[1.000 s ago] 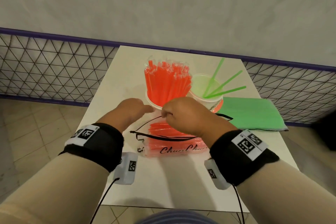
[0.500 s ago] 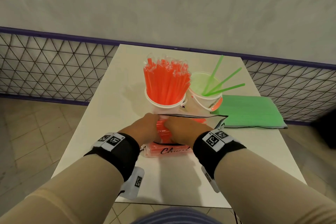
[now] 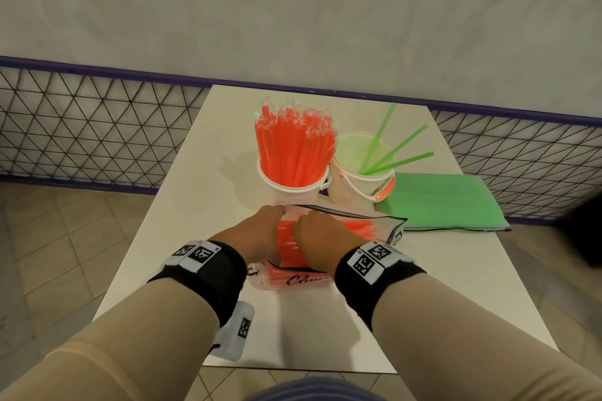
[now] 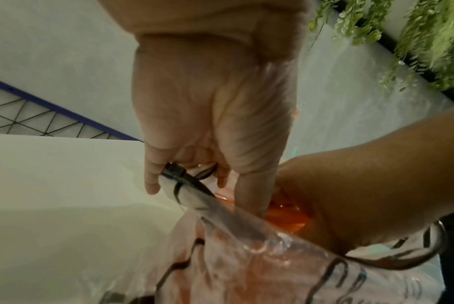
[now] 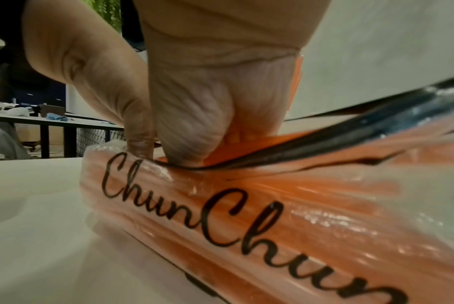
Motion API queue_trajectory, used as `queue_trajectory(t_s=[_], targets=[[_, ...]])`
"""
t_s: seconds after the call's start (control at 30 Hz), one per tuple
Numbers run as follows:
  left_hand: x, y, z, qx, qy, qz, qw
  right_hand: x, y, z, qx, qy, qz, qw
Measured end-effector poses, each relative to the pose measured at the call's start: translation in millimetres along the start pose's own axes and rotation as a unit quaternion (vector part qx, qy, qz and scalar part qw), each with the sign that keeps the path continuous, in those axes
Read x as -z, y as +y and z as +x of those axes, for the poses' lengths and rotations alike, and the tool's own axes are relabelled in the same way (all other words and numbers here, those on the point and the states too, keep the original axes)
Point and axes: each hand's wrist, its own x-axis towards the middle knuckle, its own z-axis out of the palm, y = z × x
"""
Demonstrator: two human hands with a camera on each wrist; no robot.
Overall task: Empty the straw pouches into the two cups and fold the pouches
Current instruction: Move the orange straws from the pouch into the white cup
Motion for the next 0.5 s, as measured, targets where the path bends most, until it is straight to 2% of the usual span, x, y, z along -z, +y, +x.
queue_trajectory(t_s=[0.27,0.4,0.5], targets=[[-1,-4,1,-0.004,-0.001,-0.012,1.000,-24,9,-13,-0.016,0.083,0.123,0.989],[5,-7,1,0.010,0.011,-0.068,0.998,-21,17,-17,-0.029,0.155,0.198,0.967],[11,-12,2,-0.011,0.008,-0.118,0.993,-6,21,-19,-0.027,0.195,0.273,0.942]])
